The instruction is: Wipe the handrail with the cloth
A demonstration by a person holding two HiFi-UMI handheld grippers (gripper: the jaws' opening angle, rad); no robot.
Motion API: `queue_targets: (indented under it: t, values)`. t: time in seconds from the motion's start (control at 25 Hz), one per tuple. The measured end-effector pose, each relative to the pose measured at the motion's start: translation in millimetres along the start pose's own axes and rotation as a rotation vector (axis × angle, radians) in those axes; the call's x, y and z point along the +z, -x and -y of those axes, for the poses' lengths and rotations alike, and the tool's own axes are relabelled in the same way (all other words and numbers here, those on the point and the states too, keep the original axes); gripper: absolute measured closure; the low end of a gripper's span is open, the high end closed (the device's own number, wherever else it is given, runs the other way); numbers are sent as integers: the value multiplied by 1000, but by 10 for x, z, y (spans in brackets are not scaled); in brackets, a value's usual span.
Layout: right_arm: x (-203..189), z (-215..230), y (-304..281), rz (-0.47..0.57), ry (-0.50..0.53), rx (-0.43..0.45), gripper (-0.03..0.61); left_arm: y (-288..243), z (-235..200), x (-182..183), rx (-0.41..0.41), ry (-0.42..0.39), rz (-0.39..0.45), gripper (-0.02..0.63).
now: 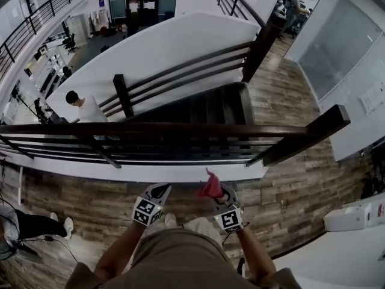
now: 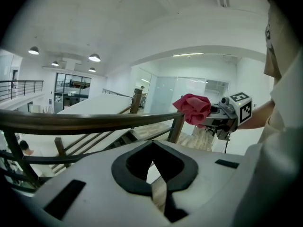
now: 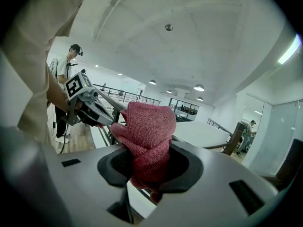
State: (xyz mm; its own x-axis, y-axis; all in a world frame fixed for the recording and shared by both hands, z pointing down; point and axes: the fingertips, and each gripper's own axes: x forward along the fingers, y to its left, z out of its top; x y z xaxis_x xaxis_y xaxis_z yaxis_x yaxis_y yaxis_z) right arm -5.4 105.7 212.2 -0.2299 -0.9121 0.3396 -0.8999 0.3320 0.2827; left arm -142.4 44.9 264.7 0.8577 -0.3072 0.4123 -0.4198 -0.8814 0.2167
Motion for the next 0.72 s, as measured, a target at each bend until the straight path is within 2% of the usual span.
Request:
queue_targets:
  t: [0.24,0.48,0.72]
  values:
    - [-22,179,256,15,-15,-50,454,-147,377,273,-56,-62,18,598]
    - [-97,277,747,46,-19,-73,454,-262,917,213,-85,-98,-12,598]
    - [-412,415,1379,31,-37,-66,454,-408,1594,189,-88,-95,-15,598]
